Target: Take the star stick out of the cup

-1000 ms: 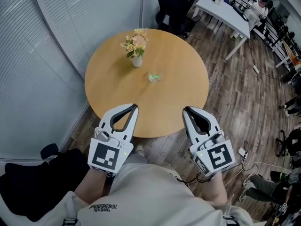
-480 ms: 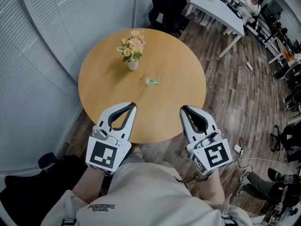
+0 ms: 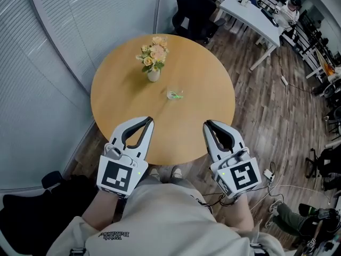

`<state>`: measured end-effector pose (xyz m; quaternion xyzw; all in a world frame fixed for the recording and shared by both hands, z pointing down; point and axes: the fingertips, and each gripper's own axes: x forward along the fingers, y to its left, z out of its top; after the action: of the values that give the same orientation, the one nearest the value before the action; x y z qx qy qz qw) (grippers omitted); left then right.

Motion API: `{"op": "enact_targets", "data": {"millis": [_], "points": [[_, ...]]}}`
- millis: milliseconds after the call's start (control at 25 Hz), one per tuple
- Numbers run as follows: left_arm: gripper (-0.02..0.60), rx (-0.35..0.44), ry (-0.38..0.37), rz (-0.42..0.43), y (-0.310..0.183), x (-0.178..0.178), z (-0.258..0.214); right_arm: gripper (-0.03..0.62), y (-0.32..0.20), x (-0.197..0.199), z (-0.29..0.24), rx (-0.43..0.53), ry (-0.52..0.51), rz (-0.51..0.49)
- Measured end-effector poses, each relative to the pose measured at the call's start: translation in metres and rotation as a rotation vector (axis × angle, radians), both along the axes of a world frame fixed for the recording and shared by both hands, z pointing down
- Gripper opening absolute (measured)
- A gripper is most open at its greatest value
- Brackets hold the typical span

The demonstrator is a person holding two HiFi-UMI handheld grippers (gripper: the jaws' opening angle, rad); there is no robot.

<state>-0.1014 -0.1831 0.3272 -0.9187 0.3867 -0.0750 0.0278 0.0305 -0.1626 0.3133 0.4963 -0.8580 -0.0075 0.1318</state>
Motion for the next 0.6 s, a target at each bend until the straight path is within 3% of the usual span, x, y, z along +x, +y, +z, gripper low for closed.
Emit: {"op": "enact_targets", "data": {"millis": [600], "points": [[0.023,0.0,-0.027,-0.052,-0.008,0.024,-0.002,0.04,-0.016,0.028,0.002,0.024,0.007,-0.039]]}}
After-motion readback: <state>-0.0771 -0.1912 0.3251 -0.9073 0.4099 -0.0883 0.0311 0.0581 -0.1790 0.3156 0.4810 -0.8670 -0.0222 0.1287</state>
